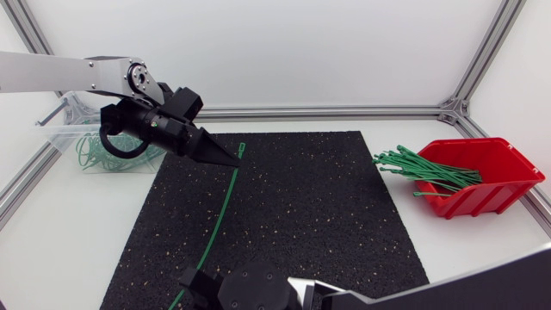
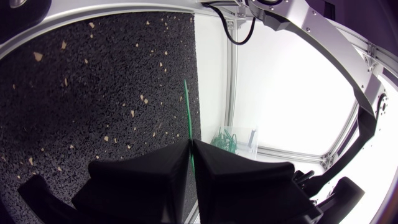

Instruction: Take a green cable tie from the red box, thread the tail through the head to close it, then place it in the transparent bin on the left.

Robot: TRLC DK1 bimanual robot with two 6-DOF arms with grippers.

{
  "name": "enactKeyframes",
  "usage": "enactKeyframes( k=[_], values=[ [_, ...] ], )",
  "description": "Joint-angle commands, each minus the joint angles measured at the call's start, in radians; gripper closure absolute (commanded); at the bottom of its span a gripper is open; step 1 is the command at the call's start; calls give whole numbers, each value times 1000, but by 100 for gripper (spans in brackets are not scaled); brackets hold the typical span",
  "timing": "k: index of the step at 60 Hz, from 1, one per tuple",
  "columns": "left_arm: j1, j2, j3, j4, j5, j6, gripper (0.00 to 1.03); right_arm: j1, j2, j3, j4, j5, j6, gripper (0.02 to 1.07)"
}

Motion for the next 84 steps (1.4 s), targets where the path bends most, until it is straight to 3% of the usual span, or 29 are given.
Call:
enactKeyframes(
  k=[1, 10, 35, 84],
  values=[
    [-1, -11, -32, -17, 2, 29, 100, -28, -5, 22, -8, -17, 33, 96],
    [1, -17, -35, -17, 2, 32, 100, -74, -51, 31, -78, -56, 108, 96],
    [-13, -11, -45, -14, 2, 32, 100, -34, -8, 18, -69, -37, 131, 86],
    [-15, -17, -39, -14, 2, 32, 100, 52, 23, 5, -61, -16, 153, 87]
  ],
)
